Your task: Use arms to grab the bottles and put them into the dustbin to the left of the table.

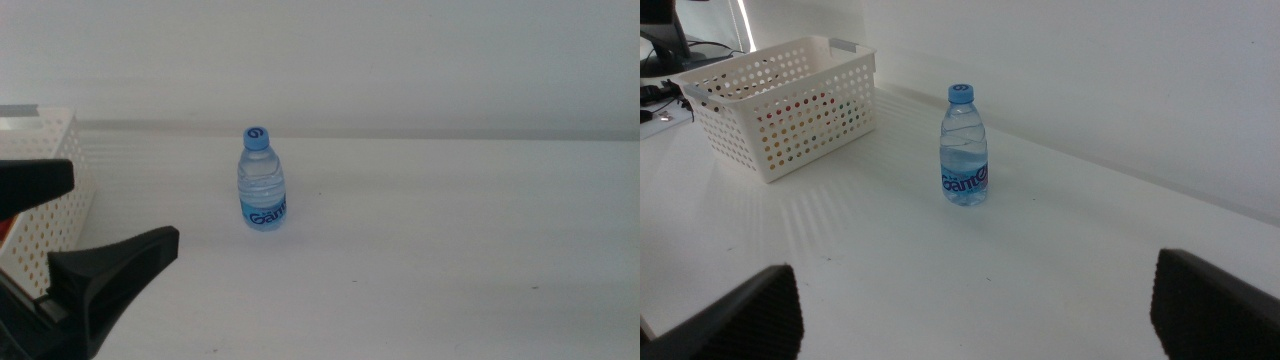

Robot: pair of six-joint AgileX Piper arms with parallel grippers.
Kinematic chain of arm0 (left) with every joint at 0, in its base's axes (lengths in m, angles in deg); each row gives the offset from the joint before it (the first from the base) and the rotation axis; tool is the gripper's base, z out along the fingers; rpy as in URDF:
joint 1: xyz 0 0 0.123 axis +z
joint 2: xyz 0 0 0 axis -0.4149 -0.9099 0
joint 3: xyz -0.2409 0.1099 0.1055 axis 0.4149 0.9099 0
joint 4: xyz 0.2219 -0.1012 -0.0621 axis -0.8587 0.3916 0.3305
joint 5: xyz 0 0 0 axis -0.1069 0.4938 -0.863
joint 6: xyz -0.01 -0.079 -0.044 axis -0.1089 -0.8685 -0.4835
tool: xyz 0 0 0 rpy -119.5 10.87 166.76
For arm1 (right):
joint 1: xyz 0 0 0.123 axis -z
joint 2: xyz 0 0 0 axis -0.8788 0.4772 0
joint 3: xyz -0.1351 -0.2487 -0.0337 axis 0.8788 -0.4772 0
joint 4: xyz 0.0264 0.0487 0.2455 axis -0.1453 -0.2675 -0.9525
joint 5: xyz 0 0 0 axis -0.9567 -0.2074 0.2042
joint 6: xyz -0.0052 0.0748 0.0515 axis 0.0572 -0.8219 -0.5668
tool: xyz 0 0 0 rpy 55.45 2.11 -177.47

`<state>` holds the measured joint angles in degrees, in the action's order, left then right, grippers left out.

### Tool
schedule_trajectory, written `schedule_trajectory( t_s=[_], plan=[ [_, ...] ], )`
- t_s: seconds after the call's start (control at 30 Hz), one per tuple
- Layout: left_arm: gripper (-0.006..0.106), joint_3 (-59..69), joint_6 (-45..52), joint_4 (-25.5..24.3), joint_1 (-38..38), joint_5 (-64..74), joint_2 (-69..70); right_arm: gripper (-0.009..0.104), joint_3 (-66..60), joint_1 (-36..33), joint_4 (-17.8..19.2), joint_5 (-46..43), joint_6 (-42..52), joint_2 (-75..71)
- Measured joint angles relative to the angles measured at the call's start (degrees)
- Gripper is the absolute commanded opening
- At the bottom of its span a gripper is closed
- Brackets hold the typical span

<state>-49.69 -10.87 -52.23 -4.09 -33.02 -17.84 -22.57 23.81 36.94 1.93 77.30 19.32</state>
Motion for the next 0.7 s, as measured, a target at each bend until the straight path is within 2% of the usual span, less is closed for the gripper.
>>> schedule_trajectory(
  t_s=[0.17, 0.3, 0.47, 0.7],
  plan=[
    [0.094, 1.2, -0.2, -1.0, 0.0, -3.3, 0.0, 0.093, 0.0, 0.0, 0.0, 0.0, 0.0, 0.0],
    [0.094, 7.5, -0.5, -2.6, 0.0, -18.2, -2.9, 0.093, 0.0, 0.0, 0.0, 0.0, 0.0, 0.0],
    [0.094, 18.4, -0.6, -2.8, 0.0, -39.3, -12.5, 0.093, 0.0, 0.0, 0.0, 0.0, 0.0, 0.0],
    [0.094, 21.0, -0.7, -3.3, 0.0, -53.8, -30.4, 0.093, 0.0, 0.0, -0.1, 0.0, 0.0, 0.0]
  ],
)
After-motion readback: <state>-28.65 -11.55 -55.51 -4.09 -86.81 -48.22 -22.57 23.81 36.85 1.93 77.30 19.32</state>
